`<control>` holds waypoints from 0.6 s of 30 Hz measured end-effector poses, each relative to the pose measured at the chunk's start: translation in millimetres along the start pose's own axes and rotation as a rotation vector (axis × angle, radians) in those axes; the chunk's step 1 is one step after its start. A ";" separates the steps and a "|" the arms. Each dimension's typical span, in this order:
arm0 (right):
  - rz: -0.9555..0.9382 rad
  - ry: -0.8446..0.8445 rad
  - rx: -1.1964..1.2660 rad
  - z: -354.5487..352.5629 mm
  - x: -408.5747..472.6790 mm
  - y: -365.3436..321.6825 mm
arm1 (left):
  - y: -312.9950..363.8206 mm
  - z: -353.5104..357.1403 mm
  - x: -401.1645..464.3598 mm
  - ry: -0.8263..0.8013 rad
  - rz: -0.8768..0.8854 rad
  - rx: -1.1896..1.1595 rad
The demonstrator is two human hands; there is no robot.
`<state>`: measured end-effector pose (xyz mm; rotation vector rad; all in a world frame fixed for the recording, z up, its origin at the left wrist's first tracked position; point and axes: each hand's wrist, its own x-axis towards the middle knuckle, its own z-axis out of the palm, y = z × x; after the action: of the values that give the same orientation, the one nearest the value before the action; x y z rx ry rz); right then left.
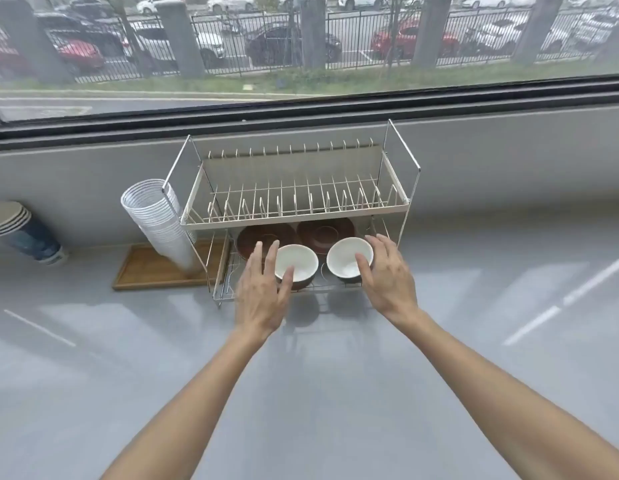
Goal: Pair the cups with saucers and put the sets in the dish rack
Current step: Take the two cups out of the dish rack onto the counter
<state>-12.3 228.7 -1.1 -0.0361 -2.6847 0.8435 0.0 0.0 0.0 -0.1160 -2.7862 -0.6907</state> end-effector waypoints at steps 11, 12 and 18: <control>0.337 -0.298 -0.052 11.4 33.4 10.3 | -9.1 24.2 31.4 -0.174 -0.645 -0.612; 0.362 -0.317 -0.070 12.6 36.3 11.1 | -9.4 25.2 34.3 -0.178 -0.739 -0.709; 0.513 -0.353 0.050 20.4 47.4 18.6 | -16.2 25.9 46.3 -0.267 -0.899 -0.868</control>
<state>-64.9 238.4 -13.1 -0.6439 -3.0316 1.1544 -52.9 -1.6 -16.4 0.9840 -2.4279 -2.1658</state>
